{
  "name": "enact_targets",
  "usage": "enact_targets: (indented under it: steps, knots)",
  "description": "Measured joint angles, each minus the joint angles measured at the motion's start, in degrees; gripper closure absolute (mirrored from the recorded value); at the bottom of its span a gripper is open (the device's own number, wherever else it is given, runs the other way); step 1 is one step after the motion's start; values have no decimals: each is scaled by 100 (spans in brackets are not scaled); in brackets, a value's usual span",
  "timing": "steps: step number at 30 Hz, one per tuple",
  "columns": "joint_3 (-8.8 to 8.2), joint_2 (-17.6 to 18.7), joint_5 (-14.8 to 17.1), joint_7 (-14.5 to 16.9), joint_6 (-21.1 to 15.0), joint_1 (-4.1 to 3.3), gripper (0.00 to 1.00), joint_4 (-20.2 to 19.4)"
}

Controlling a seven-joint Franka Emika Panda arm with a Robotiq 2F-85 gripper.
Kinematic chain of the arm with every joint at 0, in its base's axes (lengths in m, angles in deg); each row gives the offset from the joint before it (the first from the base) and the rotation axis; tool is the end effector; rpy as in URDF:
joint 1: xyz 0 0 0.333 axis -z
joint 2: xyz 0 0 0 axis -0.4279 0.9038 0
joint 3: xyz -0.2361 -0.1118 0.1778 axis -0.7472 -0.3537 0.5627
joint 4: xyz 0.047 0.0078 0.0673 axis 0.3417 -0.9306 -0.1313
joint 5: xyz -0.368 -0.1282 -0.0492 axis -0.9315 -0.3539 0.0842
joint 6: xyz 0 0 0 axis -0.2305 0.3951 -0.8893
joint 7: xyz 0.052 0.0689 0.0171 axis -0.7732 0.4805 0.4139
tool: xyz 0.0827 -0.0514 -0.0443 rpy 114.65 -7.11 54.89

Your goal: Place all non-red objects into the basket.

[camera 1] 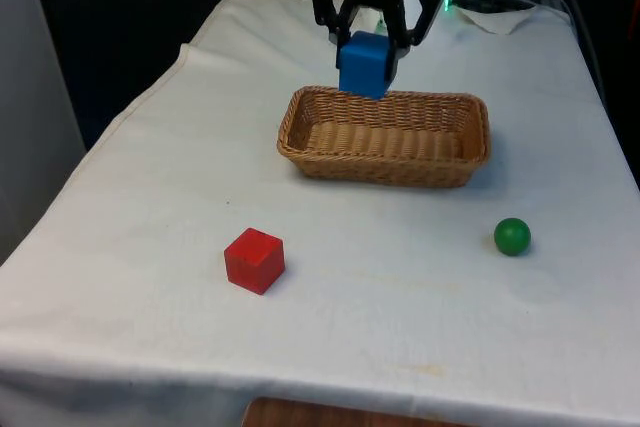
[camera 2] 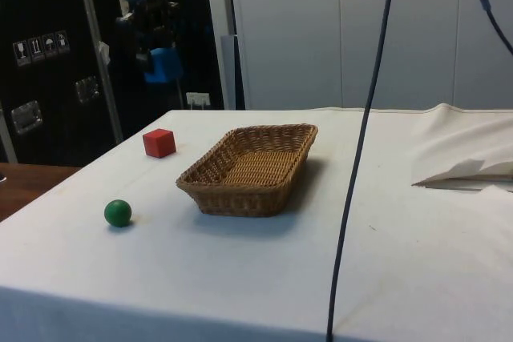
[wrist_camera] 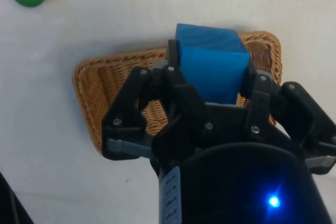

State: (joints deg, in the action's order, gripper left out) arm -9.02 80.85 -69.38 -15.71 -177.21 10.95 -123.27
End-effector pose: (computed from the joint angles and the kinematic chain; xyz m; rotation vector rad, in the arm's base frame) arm 0.6801 -0.0176 0.3851 3.0121 -0.3608 0.1589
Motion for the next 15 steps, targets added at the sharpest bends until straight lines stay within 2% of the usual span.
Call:
enact_targets:
  steps: [15]
  knots:
    - [34,-619,-17,212,-126,0,100,-945]
